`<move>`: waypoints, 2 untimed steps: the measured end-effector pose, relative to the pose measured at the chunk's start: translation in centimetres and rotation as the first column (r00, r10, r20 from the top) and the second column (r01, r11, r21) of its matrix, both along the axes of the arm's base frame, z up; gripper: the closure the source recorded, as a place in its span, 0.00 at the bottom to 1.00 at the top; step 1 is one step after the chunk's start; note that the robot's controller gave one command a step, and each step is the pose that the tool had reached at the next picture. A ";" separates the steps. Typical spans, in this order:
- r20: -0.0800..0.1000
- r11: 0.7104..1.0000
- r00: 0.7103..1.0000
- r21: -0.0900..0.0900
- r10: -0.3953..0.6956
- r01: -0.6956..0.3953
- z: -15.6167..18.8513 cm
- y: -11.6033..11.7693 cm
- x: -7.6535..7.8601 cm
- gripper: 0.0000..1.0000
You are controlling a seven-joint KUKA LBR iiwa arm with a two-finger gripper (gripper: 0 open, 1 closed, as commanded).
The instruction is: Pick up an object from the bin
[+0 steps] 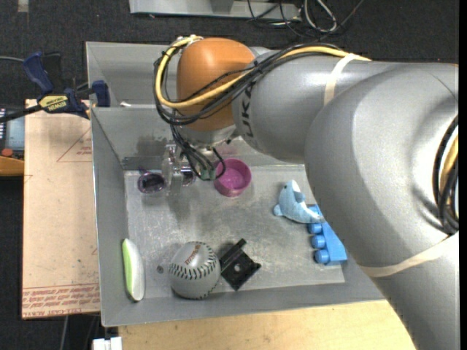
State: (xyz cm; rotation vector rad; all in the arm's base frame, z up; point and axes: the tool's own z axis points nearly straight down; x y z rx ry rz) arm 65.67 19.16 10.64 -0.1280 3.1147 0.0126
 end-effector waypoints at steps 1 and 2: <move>-0.006 0.998 0.998 0.000 -0.059 0.059 9.3 -3.9 -2.0 1.00; -0.001 0.998 0.998 0.001 -0.069 0.069 10.8 -4.2 -1.9 1.00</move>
Offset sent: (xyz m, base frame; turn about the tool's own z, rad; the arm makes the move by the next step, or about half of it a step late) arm -0.0065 0.0105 0.0143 -0.0099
